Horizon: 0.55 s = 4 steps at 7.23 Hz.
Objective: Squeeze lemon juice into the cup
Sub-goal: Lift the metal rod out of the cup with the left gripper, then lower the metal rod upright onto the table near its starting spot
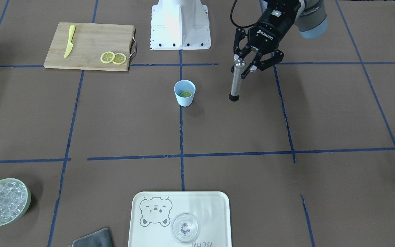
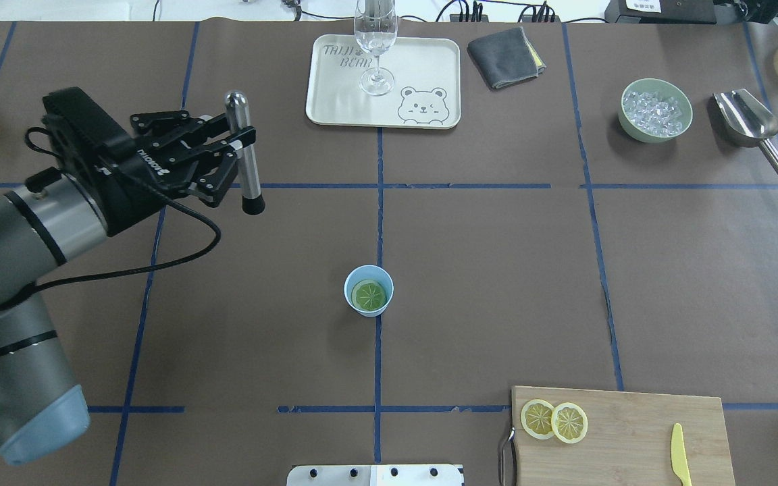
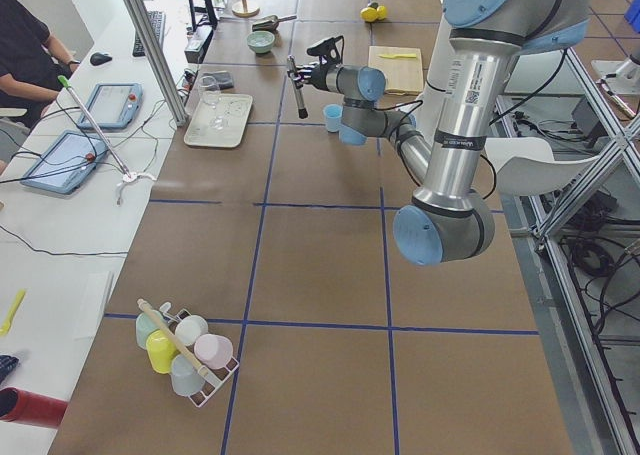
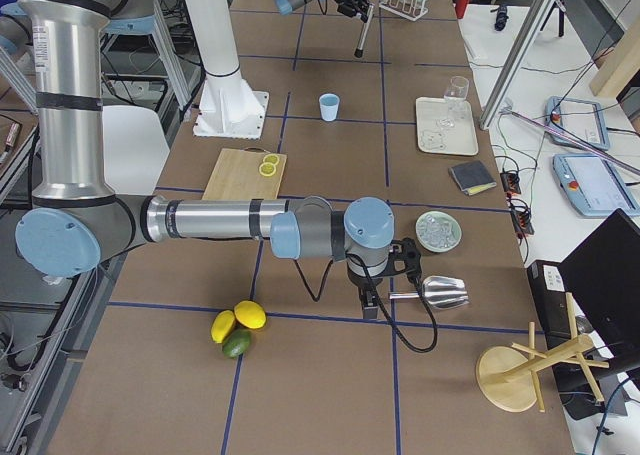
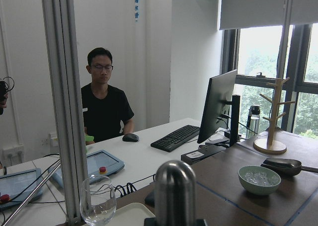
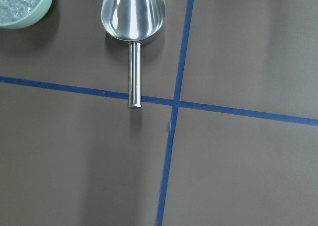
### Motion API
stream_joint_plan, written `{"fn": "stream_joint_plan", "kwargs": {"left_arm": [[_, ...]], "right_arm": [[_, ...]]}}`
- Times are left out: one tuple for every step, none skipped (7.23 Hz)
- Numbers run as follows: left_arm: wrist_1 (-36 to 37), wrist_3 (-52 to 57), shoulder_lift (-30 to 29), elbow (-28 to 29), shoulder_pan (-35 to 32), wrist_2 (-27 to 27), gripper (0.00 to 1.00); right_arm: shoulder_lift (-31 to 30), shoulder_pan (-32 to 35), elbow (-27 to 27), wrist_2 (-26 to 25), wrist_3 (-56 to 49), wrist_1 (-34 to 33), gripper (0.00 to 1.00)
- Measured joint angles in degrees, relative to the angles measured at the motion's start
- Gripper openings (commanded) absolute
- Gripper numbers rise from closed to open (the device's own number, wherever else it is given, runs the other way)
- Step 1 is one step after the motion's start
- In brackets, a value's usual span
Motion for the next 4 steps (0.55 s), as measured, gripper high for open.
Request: {"fn": "stream_joint_plan", "kwargs": {"left_arm": [[0.30, -0.60, 2.88, -1.01, -4.29, -7.43, 0.00], [2.27, -0.84, 4.94, -1.50, -10.28, -17.92, 0.00], [6.07, -0.94, 5.63, -1.53, -16.64, -29.72, 0.00], [9.17, -1.00, 6.12, -1.37, -21.80, -38.98, 0.00]], "right_arm": [[-0.11, 0.00, 0.05, 0.02, 0.00, 0.00, 1.00], [-0.24, 0.00, 0.17, 0.06, 0.00, 0.00, 1.00], [-0.37, 0.00, 0.32, 0.08, 0.00, 0.00, 1.00], [-0.48, 0.00, 0.44, 0.08, 0.00, 0.00, 1.00]]}}
